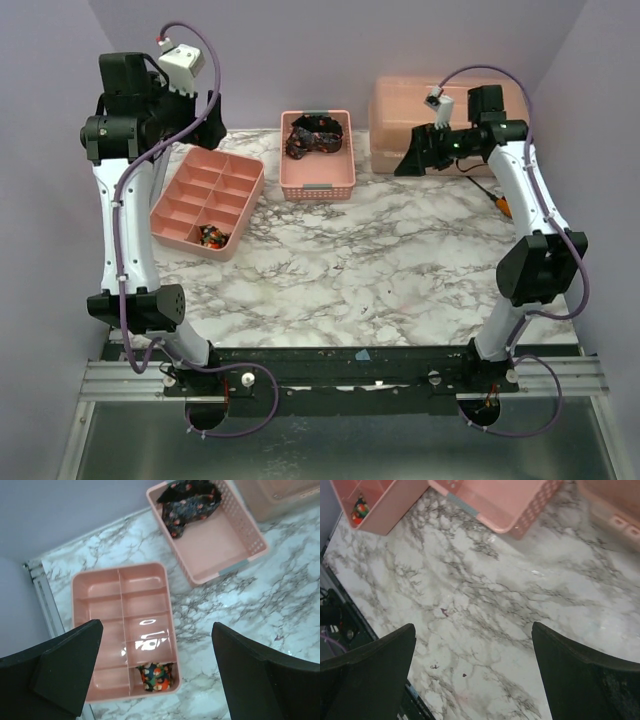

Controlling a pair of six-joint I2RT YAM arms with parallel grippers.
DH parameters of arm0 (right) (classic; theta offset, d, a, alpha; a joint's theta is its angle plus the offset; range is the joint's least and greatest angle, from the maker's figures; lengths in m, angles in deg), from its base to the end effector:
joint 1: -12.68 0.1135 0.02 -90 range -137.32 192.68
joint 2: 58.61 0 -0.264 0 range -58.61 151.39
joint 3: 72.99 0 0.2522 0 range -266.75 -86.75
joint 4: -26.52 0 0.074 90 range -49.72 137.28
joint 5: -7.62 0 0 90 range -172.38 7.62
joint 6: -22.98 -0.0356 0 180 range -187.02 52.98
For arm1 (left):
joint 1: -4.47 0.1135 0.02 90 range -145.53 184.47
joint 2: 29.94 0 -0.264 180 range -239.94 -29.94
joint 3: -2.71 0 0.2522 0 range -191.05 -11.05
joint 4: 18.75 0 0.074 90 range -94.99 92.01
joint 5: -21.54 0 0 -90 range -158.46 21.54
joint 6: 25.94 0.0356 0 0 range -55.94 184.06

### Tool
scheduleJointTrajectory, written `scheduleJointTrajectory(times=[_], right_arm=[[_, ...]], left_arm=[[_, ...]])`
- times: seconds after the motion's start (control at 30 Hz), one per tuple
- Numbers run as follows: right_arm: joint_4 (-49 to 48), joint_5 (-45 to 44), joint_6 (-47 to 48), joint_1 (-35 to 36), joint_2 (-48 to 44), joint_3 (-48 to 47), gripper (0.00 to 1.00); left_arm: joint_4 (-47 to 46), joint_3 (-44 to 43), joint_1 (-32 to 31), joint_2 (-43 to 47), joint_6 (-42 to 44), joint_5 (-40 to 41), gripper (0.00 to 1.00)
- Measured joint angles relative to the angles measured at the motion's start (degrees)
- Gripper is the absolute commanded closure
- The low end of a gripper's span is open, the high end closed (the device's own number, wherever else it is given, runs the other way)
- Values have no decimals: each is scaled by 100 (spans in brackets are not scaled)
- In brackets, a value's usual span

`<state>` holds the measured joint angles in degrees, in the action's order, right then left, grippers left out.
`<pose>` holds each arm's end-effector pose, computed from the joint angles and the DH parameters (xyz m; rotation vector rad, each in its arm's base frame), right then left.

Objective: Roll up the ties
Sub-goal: Reset both arms

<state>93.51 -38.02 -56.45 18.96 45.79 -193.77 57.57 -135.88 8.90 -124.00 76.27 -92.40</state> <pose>0.3857 0.0675 0.3635 -0.6648 2.2121 0.9006 0.3092 0.0095 0.4976 0.3841 2.0484 -0.2675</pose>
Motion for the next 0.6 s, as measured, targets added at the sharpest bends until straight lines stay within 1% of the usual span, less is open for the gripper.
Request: scheduleJointTrajectory(times=[0.07, 0.13, 0.2, 0.27, 0.33, 0.4, 0.5, 0.6], right_arm=[[-11, -109, -7, -289, 7, -61, 0], [-35, -232, -42, -595, 2, -42, 0], [-164, -378, -66, -909, -66, 179, 0], [-238, -562, -70, -1209, -203, 603, 0], [-273, -758, -59, -1434, -348, 994, 0], [-289, -968, -44, -1552, -555, 1486, 0], [-317, -1113, -26, -1530, -879, 2100, 0], [-328, -1161, -24, -1504, -1106, 2365, 0]], left_arm=[[-63, -216, -140, -13, 11, -59, 2], [-262, -50, -492, 42, 31, -35, 1], [-570, 555, -837, 197, 35, 35, 2], [-916, 1421, -1169, 378, 39, 98, 2], [-1099, 2153, -1397, 455, -7, 131, 2], [-1266, 2693, -1539, 446, -160, 142, 2], [-1429, 3178, -1591, 422, -437, 138, 2], [-1679, 3303, -1591, 422, -706, 140, 1]])
